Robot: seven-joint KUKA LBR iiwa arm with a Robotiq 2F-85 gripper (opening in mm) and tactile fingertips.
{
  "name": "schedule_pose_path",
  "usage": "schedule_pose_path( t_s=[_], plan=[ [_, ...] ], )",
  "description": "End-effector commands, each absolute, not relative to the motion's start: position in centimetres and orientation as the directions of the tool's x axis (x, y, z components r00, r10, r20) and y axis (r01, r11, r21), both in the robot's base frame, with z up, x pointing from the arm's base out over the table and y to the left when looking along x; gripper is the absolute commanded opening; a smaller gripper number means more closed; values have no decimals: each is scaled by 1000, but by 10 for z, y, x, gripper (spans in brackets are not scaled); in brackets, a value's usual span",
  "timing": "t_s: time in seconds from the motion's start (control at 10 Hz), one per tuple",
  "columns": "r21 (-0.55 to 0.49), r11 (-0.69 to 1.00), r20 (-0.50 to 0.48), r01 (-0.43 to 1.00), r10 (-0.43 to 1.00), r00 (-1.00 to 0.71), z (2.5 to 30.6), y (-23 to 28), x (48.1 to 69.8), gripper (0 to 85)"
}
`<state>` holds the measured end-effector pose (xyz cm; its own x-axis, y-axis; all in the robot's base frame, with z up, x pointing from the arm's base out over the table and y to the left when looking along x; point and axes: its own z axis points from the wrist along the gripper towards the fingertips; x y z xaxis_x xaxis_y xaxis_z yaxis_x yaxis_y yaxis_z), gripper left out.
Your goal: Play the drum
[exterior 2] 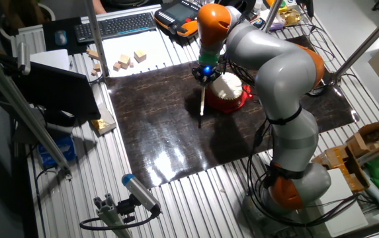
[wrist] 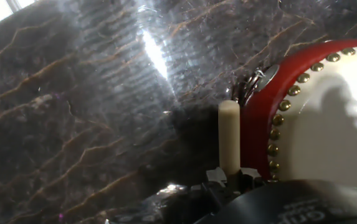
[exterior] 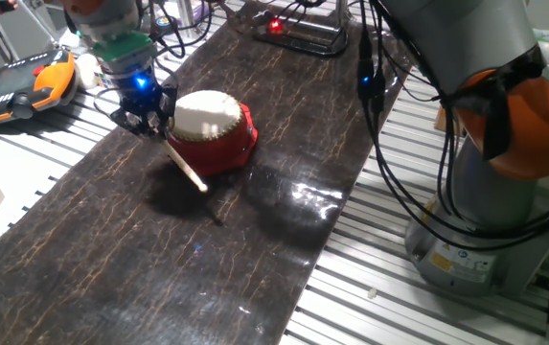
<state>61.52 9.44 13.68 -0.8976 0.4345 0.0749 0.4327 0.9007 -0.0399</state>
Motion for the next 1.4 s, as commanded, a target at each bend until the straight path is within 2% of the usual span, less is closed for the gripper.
schedule_pose_path(
  t_s=[0.0,0.7,1.3],
  plan=[
    [-33,896,79,443,445,-892,132,97,615,57],
    [16,872,62,489,487,-871,72,127,603,80],
    [27,865,88,501,497,-863,58,131,600,103]
  ],
)
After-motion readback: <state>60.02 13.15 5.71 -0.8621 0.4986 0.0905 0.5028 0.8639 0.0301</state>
